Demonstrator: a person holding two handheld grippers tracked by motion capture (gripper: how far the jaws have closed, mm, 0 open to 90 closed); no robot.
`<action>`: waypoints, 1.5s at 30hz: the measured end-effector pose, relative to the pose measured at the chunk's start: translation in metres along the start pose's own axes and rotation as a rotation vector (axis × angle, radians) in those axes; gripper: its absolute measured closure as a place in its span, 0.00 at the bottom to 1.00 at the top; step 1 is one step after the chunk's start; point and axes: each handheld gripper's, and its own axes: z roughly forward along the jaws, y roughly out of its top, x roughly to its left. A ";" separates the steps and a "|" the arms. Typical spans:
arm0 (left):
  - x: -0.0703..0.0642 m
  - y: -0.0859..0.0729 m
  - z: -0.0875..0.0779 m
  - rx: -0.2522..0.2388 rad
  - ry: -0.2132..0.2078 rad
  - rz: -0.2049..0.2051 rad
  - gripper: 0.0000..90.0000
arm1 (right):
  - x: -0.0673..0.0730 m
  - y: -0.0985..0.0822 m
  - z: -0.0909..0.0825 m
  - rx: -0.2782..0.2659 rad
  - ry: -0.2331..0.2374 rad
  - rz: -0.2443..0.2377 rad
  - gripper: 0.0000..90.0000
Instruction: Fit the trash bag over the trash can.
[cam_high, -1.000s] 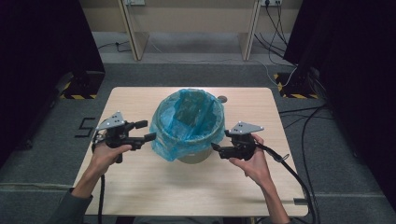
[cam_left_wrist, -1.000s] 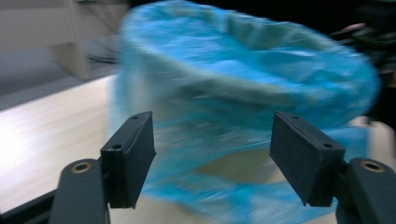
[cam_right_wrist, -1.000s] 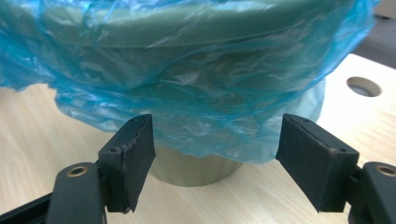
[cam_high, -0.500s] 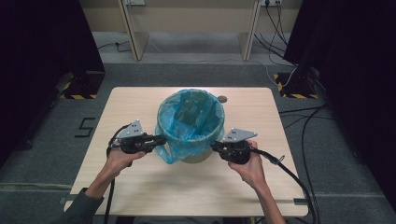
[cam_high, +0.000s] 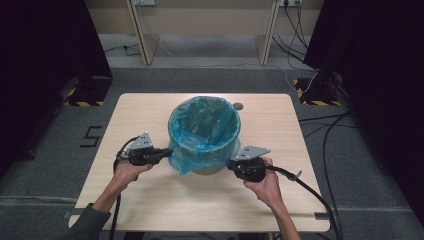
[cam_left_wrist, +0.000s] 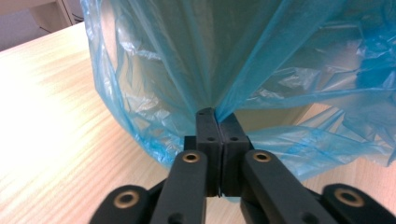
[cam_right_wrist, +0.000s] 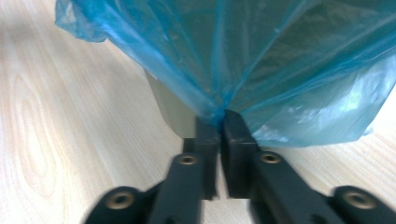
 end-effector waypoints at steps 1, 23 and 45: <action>-0.001 0.000 -0.003 0.001 -0.004 -0.001 0.91 | 0.000 0.000 -0.001 -0.001 -0.005 0.013 0.77; 0.011 0.092 -0.062 -0.149 0.067 -0.010 0.33 | -0.017 -0.044 -0.040 -0.076 -0.170 0.186 0.42; 0.019 0.192 0.034 0.003 0.008 -0.023 0.28 | -0.041 -0.093 -0.017 0.033 -0.266 0.250 0.41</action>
